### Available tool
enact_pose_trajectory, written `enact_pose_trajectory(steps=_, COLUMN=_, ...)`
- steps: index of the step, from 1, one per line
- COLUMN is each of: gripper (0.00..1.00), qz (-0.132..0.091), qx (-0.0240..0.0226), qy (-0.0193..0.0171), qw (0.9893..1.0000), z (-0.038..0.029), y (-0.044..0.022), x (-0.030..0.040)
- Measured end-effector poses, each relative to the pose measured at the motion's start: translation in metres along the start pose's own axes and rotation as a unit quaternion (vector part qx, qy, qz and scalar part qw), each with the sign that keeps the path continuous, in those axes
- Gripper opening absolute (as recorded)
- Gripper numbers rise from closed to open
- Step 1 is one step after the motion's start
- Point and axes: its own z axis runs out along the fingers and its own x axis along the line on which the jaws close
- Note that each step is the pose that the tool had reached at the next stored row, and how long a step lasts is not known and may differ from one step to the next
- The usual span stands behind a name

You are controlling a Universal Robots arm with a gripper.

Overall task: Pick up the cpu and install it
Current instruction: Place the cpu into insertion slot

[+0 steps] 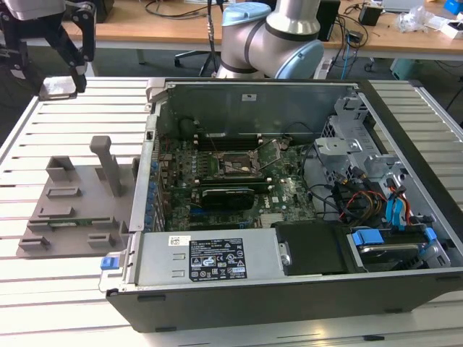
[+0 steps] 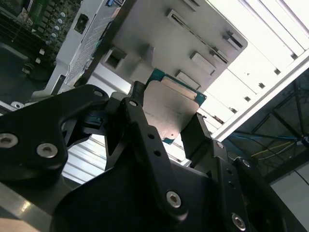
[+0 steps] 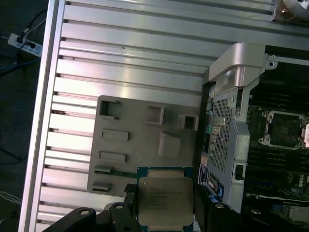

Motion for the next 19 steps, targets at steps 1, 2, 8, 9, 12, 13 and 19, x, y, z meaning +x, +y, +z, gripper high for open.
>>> enact_pose_trajectory(steps=1, gripper=0.55, qz=0.0, qx=0.0, qy=0.0, qw=1.0, z=0.0004, y=-0.0002, x=-0.0022)
enact_pose_trajectory(steps=2, gripper=0.55, qz=0.0, qx=0.0, qy=0.0, qw=1.0, z=0.0008, y=-0.0003, x=-0.0042)
enact_pose_trajectory(steps=8, gripper=0.55, qz=0.0, qx=0.0, qy=0.0, qw=1.0, z=0.0021, y=-0.0016, x=-0.0224)
enact_pose_trajectory(steps=9, gripper=0.55, qz=0.0, qx=0.0, qy=0.0, qw=1.0, z=0.0022, y=-0.0019, x=-0.0247)
enact_pose_trajectory(steps=12, gripper=0.55, qz=0.0, qx=0.0, qy=0.0001, qw=1.0, z=0.0026, y=-0.0032, x=-0.0353)
enact_pose_trajectory(steps=13, gripper=0.55, qz=0.0, qx=0.0, qy=0.0001, qw=1.0, z=0.0027, y=-0.0038, x=-0.0399)
enact_pose_trajectory(steps=19, gripper=0.55, qz=0.0, qx=0.0, qy=0.0004, qw=1.0, z=0.0035, y=-0.0067, x=-0.0641)
